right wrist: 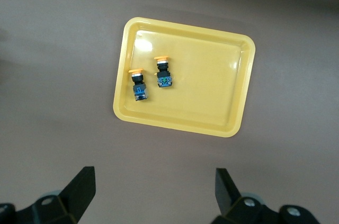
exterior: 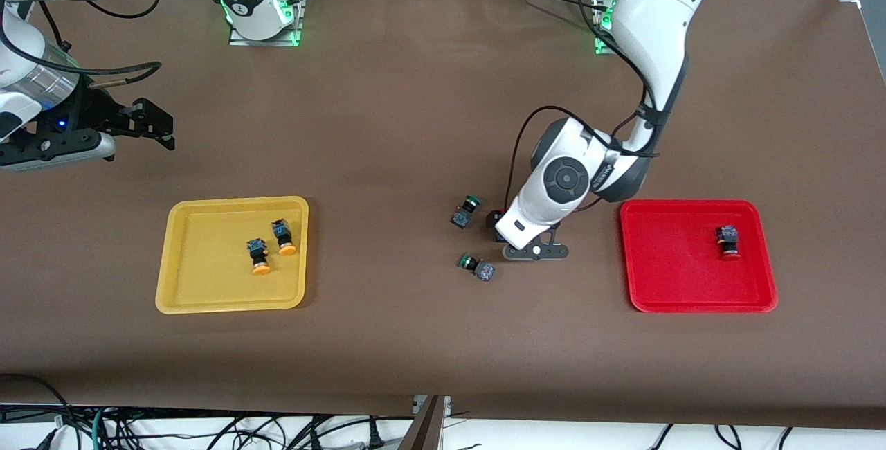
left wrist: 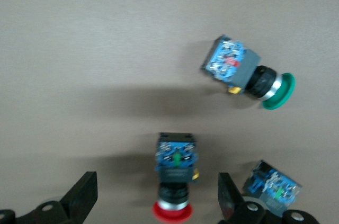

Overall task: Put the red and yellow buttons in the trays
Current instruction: 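Move the left gripper to the second red button and grasp it, then carry the red button with the left gripper over the red tray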

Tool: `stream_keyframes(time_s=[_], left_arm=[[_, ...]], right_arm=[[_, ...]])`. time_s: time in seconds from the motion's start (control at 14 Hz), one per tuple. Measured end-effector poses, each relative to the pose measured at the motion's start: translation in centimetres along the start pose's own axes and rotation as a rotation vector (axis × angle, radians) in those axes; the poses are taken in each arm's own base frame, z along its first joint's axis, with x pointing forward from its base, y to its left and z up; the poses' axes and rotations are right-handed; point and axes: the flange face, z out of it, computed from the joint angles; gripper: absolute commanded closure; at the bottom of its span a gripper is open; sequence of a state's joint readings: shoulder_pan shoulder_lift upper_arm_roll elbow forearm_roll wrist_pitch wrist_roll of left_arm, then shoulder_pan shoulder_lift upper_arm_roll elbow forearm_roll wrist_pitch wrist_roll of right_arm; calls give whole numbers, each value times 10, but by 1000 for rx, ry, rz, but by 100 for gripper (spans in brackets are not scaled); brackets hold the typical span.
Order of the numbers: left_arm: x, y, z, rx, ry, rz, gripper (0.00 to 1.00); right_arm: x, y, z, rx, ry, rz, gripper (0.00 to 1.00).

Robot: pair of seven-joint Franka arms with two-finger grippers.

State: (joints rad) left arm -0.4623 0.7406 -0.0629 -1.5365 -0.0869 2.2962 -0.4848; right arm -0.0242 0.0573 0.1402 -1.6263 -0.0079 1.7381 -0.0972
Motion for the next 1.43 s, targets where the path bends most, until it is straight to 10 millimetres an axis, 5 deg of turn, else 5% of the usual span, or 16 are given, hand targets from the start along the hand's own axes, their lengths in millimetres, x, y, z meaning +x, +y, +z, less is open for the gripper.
stream_keyframes(time_s=[0.64, 0.71, 0.93, 1.29, 1.43], left_arm=[[-6, 7, 28, 55, 41, 70, 0], [-8, 7, 34, 59, 35, 72, 15], [-14, 14, 48, 60, 32, 75, 30], [-12, 13, 47, 59, 39, 69, 73], [-8, 10, 44, 60, 46, 63, 74]], right_arm=[[0, 0, -2, 0, 3, 0, 0], [0, 0, -2, 0, 3, 0, 0], [0, 0, -2, 0, 3, 0, 0], [0, 0, -2, 0, 3, 1, 0], [0, 0, -2, 0, 3, 1, 0]])
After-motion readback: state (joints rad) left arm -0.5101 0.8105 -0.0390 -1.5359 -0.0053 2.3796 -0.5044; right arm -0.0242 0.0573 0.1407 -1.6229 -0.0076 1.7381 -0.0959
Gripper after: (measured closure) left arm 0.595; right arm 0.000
